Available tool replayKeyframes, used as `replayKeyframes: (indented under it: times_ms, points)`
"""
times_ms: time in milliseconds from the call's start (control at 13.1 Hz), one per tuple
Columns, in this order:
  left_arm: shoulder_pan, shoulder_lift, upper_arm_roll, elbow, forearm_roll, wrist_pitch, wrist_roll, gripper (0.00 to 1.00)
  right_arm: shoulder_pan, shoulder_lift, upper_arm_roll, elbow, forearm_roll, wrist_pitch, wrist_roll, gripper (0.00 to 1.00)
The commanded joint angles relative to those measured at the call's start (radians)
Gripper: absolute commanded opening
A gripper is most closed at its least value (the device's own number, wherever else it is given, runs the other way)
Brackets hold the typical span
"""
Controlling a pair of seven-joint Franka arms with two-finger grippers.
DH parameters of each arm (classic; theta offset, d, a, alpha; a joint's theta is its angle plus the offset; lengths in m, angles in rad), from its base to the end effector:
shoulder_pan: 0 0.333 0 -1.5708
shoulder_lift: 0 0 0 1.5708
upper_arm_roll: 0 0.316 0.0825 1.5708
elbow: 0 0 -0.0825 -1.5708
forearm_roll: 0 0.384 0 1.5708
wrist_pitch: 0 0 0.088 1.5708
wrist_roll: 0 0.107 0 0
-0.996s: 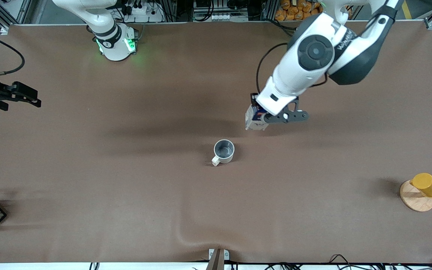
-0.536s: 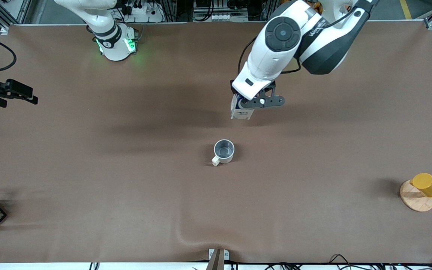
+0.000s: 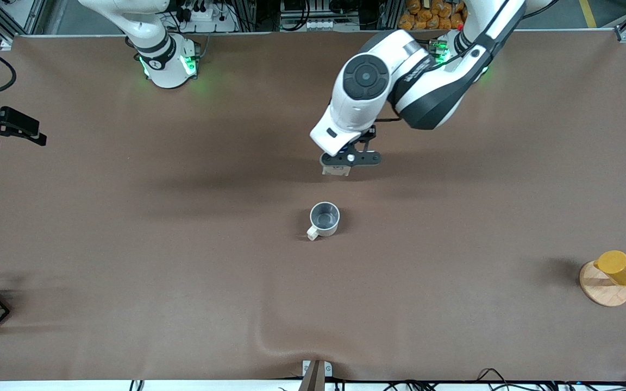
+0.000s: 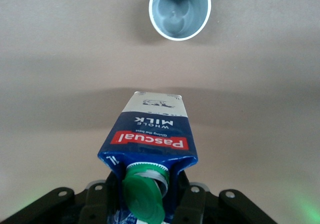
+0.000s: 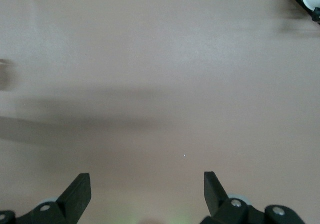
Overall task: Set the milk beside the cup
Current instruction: 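Carry the milk carton beside the white mug with the left gripper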
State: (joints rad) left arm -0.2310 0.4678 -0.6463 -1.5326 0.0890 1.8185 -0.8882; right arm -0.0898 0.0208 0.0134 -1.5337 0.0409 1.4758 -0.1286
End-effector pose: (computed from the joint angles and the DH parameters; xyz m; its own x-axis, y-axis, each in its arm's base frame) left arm 0.4735 -0.4628 0.4226 0.9789 0.0195 -0.2033 0.0305 -0.9982 0.0511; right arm 0.5497 -0.0375 0.6225 0.9958 0.0562 -0.0726 0.0525 -0.9973 -0.0509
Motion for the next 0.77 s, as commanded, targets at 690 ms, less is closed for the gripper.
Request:
replayKeyframes:
  times_ms: [690]
  points:
    - [-0.098, 0.144, 0.097, 0.086, 0.083, 0.125, -0.06, 0.44, -0.064, -0.018, 0.02, -0.082, 0.004, 0.021, -0.008, 1.0]
